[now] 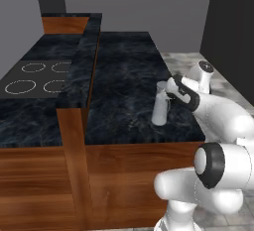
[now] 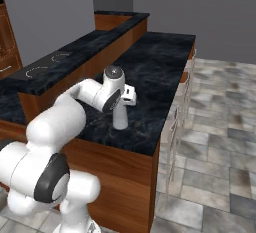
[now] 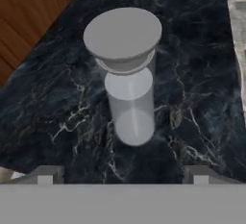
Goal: Place the pitcher and cup on the dining counter for serving.
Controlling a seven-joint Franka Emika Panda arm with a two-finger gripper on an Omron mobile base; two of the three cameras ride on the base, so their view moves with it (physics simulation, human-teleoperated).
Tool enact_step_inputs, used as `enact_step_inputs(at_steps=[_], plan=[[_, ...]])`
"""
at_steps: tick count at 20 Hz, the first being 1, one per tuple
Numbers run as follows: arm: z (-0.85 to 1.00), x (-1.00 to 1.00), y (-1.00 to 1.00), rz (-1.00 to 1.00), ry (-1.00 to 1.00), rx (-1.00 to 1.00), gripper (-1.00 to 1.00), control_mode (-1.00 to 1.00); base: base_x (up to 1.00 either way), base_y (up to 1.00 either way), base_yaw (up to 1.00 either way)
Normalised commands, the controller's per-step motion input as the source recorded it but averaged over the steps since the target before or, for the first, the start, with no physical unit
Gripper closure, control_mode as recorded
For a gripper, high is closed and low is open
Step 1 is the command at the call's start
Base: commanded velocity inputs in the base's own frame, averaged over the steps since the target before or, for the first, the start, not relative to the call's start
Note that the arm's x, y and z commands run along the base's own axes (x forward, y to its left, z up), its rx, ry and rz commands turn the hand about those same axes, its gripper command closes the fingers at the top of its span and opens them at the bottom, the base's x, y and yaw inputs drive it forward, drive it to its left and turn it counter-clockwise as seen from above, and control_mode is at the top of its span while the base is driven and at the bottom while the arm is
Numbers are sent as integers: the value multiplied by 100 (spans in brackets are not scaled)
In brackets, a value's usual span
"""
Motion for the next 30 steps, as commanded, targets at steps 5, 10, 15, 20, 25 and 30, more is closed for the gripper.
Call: enact_step_inputs(at_steps=[5, 10, 15, 20, 25, 30], plan=[[96, -97, 0, -2, 16, 0, -100, -100, 0, 0, 0], [64, -100, 14, 0, 1, 0, -100, -100, 0, 0, 0], [12, -87, 25, 5, -18, 0, -100, -100, 0, 0, 0], [1, -79, 43, 15, -17, 0, -100, -100, 0, 0, 0], [0, -40, 35, 14, -4, -3, -100, 100, -58, 60, 26], [0, 0, 0, 0, 0, 0, -100, 100, -67, 100, 59]])
